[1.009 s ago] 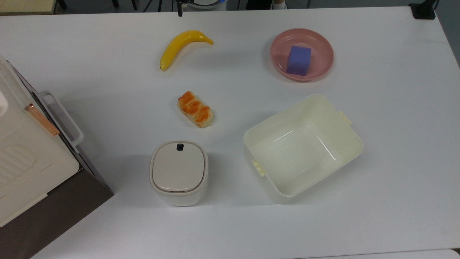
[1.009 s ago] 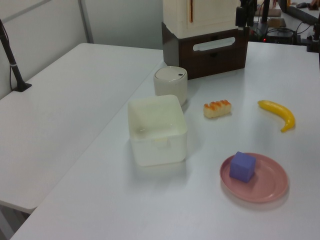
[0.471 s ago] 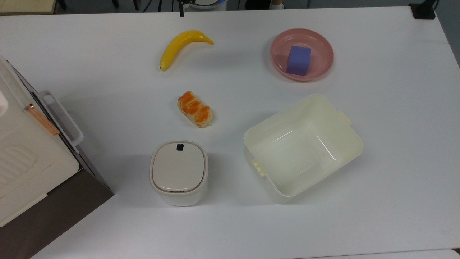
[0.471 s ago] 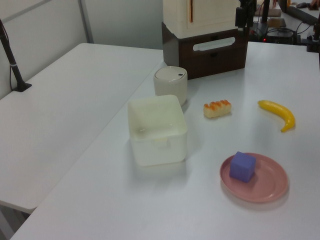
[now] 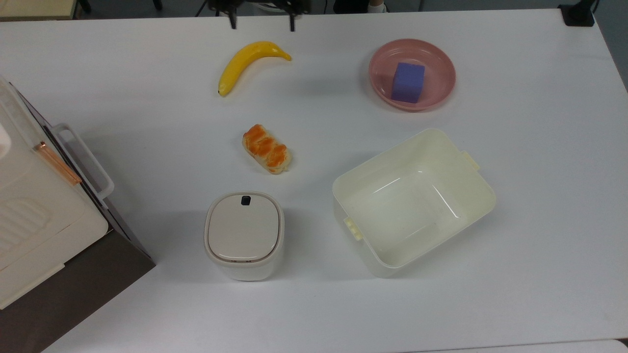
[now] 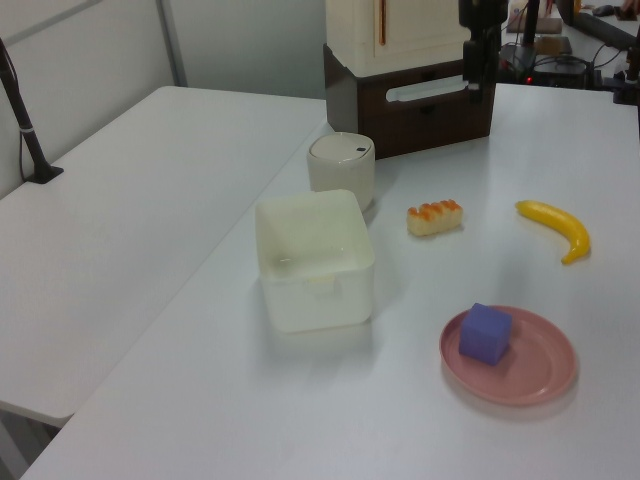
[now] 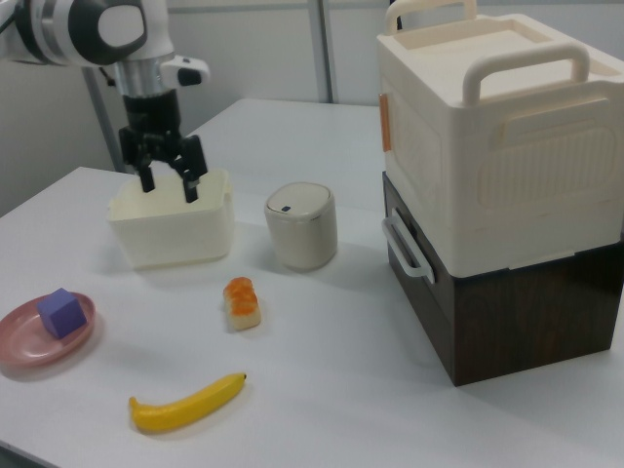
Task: Put the cube on the table
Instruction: 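Move the gripper from above the basket toward the pink plate, then lower the open gripper onto the purple cube and close it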
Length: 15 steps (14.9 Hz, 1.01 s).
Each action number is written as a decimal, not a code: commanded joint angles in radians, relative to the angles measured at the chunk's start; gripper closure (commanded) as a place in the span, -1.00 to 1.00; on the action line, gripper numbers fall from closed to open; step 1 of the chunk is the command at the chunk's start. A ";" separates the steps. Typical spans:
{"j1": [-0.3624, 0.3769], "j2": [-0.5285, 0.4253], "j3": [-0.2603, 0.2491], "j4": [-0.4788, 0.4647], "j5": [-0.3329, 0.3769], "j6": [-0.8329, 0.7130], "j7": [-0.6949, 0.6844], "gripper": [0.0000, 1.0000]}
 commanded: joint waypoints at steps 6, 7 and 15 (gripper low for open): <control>0.267 0.000 -0.008 -0.203 0.156 0.041 0.117 -1.00; 0.295 0.002 -0.008 -0.235 0.159 0.088 0.152 -1.00; 0.510 0.091 -0.006 -0.436 0.169 0.489 0.441 -1.00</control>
